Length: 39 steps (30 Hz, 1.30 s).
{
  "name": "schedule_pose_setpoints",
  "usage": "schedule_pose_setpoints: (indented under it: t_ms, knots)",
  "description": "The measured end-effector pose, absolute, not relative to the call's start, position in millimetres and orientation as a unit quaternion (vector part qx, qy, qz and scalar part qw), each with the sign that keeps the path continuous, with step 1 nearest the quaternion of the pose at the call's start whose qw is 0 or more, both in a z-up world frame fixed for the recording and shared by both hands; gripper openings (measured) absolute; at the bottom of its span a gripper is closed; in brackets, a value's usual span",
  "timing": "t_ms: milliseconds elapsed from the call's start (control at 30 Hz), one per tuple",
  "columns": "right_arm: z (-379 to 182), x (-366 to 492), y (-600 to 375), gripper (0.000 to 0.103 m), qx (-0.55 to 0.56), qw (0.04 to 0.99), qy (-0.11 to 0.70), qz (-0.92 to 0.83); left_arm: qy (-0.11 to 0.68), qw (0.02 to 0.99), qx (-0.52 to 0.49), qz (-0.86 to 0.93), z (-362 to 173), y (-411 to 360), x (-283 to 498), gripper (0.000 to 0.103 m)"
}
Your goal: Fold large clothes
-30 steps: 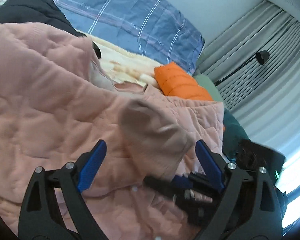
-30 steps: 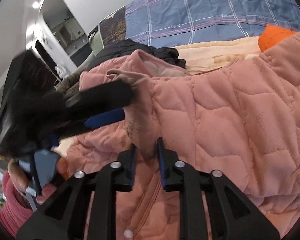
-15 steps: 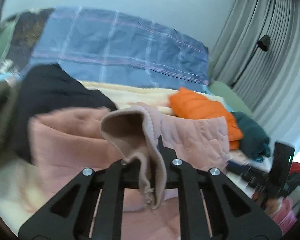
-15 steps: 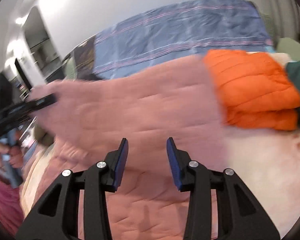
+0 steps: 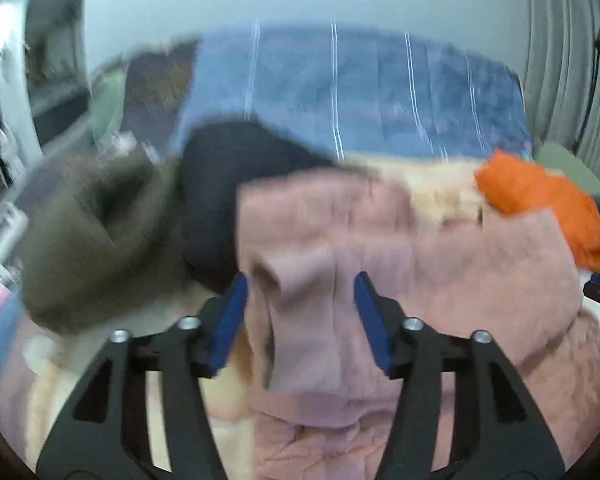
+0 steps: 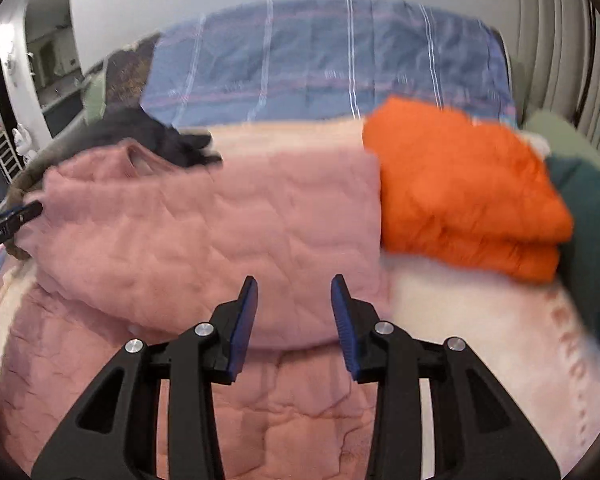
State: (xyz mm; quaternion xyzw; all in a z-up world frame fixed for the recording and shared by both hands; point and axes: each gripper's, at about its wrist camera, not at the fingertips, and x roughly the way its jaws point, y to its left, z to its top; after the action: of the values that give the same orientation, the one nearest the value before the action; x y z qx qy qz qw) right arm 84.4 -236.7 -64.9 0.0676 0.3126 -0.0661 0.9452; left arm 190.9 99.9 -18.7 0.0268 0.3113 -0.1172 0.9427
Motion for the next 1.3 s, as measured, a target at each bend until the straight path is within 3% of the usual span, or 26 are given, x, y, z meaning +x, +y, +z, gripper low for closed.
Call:
schedule_pose_setpoints:
  t_ms: [100, 167, 333, 433, 533, 700, 867, 933, 1000, 1100, 1300]
  knots:
    - [-50.1, 86.7, -231.5, 0.038, 0.063, 0.954, 0.287, -0.054, 0.267, 0.951, 0.012, -0.154, 10.4, 90.2, 165.7, 0.058]
    - [-56.9, 97.8, -225.3, 0.038, 0.063, 0.952, 0.296, -0.052, 0.283, 0.940, 0.004, -0.192, 12.0, 75.4, 160.9, 0.058]
    - [-114.9, 123.8, -231.0, 0.040, 0.084, 0.923, 0.368, -0.079, 0.400, 0.892, 0.082, -0.196, -72.4, 19.1, 182.6, 0.060]
    - [-116.6, 117.7, -216.5, 0.042, 0.026, 0.932, 0.349, -0.095, 0.369, 0.904, 0.115, -0.183, -99.0, 12.0, 180.7, 0.063]
    - [-112.0, 118.2, -216.2, 0.044, 0.016, 0.930, 0.355, -0.093, 0.368, 0.904, 0.123, -0.182, -87.6, 13.8, 181.1, 0.063]
    - [-68.7, 128.2, -243.6, 0.044, 0.116, 0.924, 0.361, -0.059, 0.359, 0.902, 0.105, -0.215, -57.8, 7.6, 183.9, 0.065]
    - [-30.7, 174.9, -253.8, 0.044, 0.095, 0.937, 0.328, -0.077, 0.363, 0.902, 0.083, -0.217, -40.0, -27.1, 212.7, 0.065]
    - [-46.7, 205.0, -267.5, 0.044, 0.093, 0.925, 0.351, -0.109, 0.395, 0.892, 0.072, -0.207, -54.7, -37.4, 230.7, 0.066]
    - [-83.4, 230.0, -280.0, 0.044, 0.093, 0.902, 0.402, -0.123, 0.391, 0.892, 0.130, -0.188, -84.1, -53.2, 238.8, 0.070]
    - [-110.4, 222.8, -274.9, 0.044, 0.060, 0.924, 0.354, -0.130, 0.345, 0.905, 0.178, -0.173, -103.2, -61.3, 225.4, 0.072]
    - [-106.1, 213.8, -272.9, 0.046, 0.053, 0.929, 0.343, -0.129, 0.350, 0.904, 0.163, -0.183, -95.3, -57.2, 224.9, 0.072]
